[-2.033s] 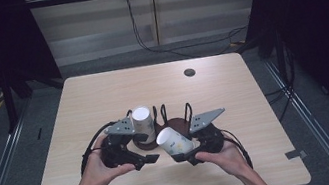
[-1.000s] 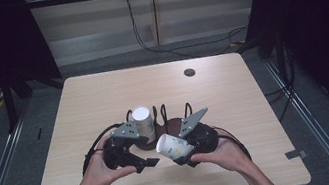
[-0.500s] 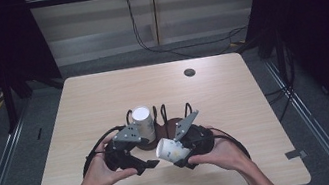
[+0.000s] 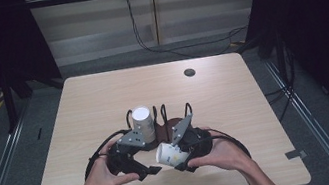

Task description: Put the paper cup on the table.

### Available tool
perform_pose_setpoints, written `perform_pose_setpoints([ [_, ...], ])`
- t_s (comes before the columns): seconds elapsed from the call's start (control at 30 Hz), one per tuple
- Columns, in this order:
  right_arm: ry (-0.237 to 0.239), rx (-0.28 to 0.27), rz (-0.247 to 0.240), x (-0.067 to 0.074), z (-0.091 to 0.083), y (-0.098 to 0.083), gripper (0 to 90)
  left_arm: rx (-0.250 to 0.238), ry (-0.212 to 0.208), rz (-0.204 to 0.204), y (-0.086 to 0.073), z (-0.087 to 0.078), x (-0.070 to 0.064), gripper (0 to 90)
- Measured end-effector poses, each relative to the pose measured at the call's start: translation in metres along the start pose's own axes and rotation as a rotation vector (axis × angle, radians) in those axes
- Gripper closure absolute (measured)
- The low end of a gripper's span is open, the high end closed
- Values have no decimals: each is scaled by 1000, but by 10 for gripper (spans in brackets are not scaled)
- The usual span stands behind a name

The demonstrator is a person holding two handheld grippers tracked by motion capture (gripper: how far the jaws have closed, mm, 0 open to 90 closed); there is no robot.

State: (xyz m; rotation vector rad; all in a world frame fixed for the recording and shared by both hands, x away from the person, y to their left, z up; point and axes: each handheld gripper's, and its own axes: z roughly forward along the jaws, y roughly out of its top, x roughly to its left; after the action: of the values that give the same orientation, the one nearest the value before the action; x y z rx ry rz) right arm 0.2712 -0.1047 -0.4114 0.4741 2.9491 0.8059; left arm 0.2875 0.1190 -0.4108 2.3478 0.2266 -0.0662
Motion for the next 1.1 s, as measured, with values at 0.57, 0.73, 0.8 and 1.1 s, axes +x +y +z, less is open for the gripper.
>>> perform_pose_setpoints([
  [0.57,51,60,-18,6,16,4,314,58,-38,18,-1,13,-2,253],
  [0.73,60,66,-25,7,18,5,316,82,-53,31,-1,19,-3,254],
  [0.8,64,76,-33,9,18,5,316,81,-63,36,-1,21,-4,254],
  [1.1,79,83,-60,14,20,6,318,80,-92,47,1,24,-7,329],
])
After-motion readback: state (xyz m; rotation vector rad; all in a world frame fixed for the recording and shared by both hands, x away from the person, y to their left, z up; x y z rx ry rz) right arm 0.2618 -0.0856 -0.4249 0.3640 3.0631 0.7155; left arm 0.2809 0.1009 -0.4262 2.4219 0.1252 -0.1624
